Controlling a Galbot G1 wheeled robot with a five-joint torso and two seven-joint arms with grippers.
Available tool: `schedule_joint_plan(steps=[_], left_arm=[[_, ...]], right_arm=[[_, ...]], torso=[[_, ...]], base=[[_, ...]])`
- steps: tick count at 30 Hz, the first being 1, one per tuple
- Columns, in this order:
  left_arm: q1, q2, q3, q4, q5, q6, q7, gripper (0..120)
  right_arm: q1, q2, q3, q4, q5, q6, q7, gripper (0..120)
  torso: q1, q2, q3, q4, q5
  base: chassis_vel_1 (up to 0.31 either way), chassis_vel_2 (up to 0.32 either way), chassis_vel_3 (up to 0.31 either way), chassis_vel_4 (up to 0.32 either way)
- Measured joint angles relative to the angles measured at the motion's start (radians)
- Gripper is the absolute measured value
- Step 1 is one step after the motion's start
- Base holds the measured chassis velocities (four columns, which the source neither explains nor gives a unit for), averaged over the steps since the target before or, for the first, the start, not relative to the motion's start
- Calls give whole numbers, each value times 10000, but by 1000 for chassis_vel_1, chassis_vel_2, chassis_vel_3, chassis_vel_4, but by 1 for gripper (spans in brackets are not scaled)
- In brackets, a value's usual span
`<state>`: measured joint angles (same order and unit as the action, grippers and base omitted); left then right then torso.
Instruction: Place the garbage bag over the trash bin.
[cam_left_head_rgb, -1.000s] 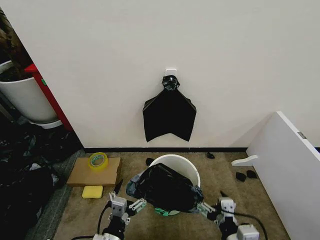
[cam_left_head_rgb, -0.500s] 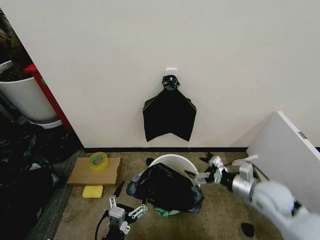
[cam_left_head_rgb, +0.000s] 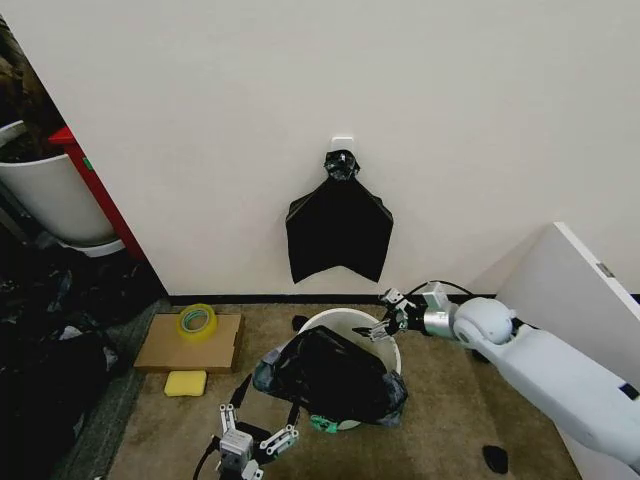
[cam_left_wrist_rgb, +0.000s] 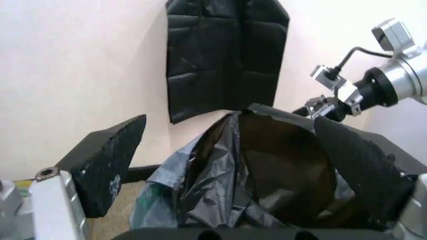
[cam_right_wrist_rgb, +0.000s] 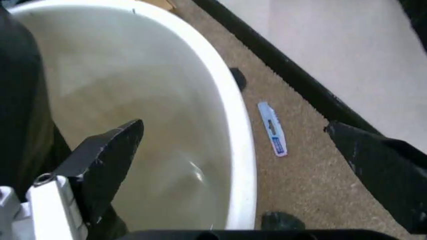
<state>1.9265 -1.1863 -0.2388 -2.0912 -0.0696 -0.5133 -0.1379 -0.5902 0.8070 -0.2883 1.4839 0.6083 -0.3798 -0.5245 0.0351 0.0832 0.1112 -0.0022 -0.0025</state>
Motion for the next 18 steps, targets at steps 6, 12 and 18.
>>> schedule_joint_plan(steps=[6,12,18], left_arm=[[11,-14,1,-12,-64,28,-92,98],[-23,-29,108,43,-26,35,-315,98],[31,43,181,159,-3,-35,-515,98]], right_arm=[[135,231,-162,-294,5,2,0,86],[174,362,-314,-435,36,-17,-33,66],[102,451,-306,-619,203,4,-62,43]], torso=[[0,0,0,-1,0],[-1,1,-1,-2,-1],[-2,3,-3,-2,-2]], base=[[0,0,0,0],[0,0,0,0],[0,0,0,0]])
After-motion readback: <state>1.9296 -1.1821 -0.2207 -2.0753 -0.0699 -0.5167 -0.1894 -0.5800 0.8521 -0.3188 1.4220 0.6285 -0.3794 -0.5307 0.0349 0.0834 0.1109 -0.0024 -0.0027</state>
